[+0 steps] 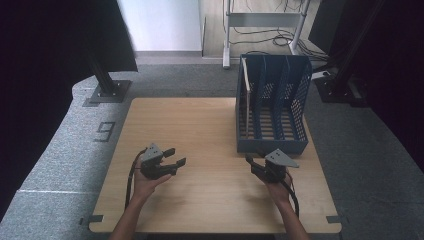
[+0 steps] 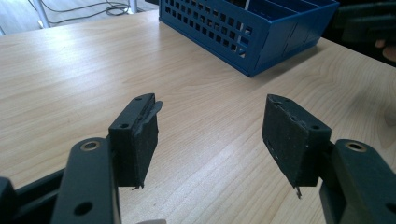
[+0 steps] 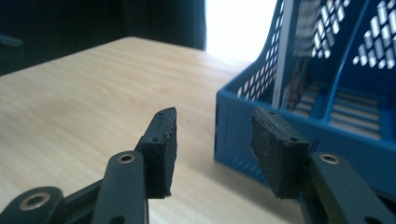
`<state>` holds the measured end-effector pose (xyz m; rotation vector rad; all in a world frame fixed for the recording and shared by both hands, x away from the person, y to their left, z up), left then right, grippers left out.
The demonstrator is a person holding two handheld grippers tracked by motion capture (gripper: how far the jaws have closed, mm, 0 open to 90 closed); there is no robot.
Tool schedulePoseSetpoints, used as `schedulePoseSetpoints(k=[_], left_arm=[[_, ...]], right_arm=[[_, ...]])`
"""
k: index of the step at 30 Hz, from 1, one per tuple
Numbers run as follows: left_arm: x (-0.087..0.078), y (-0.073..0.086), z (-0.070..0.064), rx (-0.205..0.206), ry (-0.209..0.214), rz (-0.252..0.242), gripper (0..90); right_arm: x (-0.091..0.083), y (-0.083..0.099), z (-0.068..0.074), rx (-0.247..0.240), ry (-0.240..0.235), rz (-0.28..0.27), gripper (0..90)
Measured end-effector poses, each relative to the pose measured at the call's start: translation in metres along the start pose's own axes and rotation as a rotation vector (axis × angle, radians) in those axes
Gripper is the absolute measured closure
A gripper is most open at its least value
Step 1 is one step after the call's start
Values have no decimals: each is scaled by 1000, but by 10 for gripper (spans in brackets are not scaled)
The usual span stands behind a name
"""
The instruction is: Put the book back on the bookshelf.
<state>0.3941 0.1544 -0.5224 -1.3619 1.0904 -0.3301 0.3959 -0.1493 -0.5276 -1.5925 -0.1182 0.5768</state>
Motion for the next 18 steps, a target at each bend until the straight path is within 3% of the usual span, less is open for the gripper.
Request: schedulePoseSetpoints(k=[11,18], left_arm=[[1,2,0,1,-3,8,360],[3,4,-1,4,-2,18,360]], right_arm=[[2,29,3,10,-32,93,488],[6,35,8,-1,-47,122,479]])
Point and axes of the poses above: each handheld gripper's, and its own axes: x roughly forward along the jaws, y roughly out of its underside, z roughly to its left, the point moved 8 cm from there along x, roughly forward along the jaws, and after that the axes turned 7 degrees about y, right-handed, at the moved point
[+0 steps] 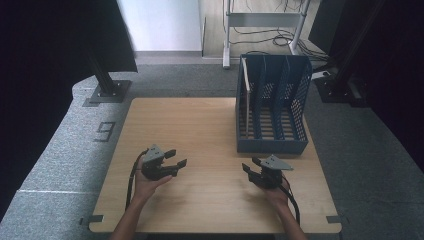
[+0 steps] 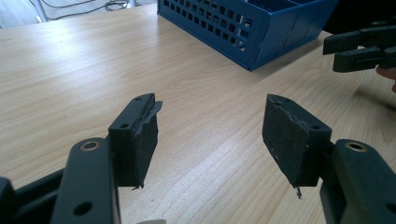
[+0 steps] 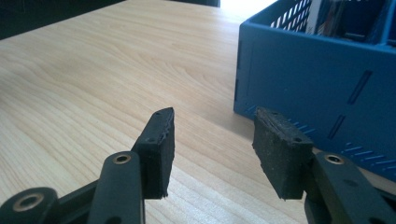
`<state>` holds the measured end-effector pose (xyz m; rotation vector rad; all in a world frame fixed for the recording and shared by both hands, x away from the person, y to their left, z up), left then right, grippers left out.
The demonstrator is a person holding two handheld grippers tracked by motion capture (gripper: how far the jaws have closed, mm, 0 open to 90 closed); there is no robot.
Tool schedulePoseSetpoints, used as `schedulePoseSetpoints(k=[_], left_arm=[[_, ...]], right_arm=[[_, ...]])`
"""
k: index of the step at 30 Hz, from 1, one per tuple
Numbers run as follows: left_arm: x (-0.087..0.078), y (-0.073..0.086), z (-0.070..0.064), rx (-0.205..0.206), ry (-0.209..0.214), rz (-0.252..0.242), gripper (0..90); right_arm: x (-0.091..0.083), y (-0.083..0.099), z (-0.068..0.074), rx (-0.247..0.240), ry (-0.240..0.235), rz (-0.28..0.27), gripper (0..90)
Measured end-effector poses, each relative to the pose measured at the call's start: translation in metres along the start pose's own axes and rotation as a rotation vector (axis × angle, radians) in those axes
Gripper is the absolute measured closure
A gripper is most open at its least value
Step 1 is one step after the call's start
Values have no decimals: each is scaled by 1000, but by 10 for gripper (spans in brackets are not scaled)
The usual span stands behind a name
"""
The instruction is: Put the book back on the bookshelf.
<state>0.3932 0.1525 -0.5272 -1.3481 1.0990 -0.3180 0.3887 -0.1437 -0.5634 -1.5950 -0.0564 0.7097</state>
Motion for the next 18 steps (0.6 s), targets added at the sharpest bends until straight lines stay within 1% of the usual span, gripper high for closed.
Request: schedulePoseSetpoints(k=[2,8,18], left_arm=[[1,0,0,1,0,2,359],[2,1,0,0,2,8,359],[1,1,0,1,1,6,359]], right_arm=[[1,1,0,2,0,5,478],[0,0,-2,14,-1,0,477],[1,-1,-2,7,-3,1,469]])
Point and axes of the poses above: each handheld gripper's, and its own axes: x roughly forward along the jaws, y roughly out of its underside, z roughly to its left, the point moved 8 cm from there along x, roughly forward along the jaws, and after that the axes turned 7 degrees about y, right-handed, at the moved point
